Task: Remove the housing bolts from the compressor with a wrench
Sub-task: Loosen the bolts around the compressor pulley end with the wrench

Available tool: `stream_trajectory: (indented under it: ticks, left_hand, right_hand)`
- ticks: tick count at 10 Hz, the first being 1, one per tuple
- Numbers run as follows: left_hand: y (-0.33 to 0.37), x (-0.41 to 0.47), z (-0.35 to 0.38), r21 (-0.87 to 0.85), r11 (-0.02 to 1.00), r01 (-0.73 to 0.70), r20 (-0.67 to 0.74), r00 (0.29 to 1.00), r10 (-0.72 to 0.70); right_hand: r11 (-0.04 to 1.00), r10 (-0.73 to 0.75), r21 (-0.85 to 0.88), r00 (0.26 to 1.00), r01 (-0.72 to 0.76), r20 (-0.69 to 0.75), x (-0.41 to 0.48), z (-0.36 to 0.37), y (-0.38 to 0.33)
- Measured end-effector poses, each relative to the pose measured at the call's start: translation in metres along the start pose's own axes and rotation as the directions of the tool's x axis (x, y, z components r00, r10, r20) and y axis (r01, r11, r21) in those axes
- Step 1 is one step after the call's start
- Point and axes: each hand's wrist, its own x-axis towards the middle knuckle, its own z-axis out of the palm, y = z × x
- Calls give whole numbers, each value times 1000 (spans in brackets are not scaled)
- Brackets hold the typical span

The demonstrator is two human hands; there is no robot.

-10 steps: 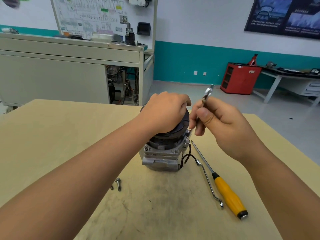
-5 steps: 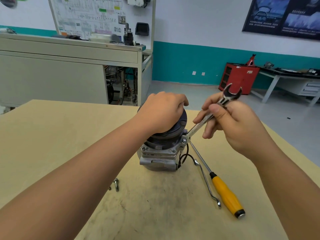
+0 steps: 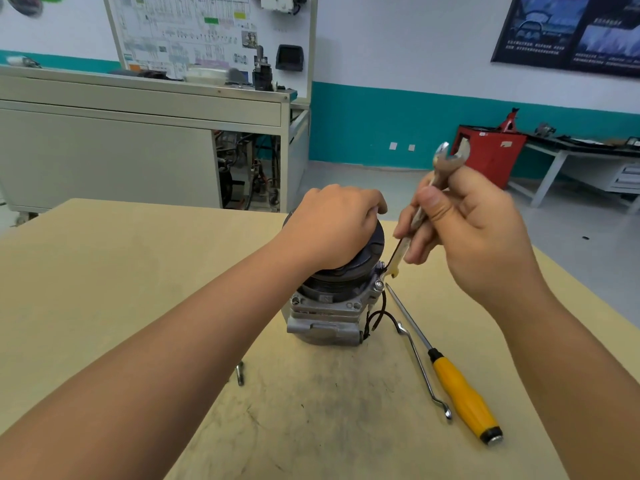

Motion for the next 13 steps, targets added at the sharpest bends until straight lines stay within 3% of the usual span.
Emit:
stream_trajectory:
  ticks: [9, 12, 13]
  left_hand:
    - [0, 2, 1, 12, 1000, 8, 33, 999, -9]
    - [1, 1, 0, 10, 1000, 10, 31, 999, -10]
    - [0, -1, 0, 14, 1000, -11, 9, 1000, 11]
  right_hand:
    - [977, 101, 188, 995, -99, 3, -12, -8, 12]
    - [997, 83, -5, 996, -83, 8, -9, -1, 11]
    - [986, 62, -160, 998, -56, 28, -5, 1, 8]
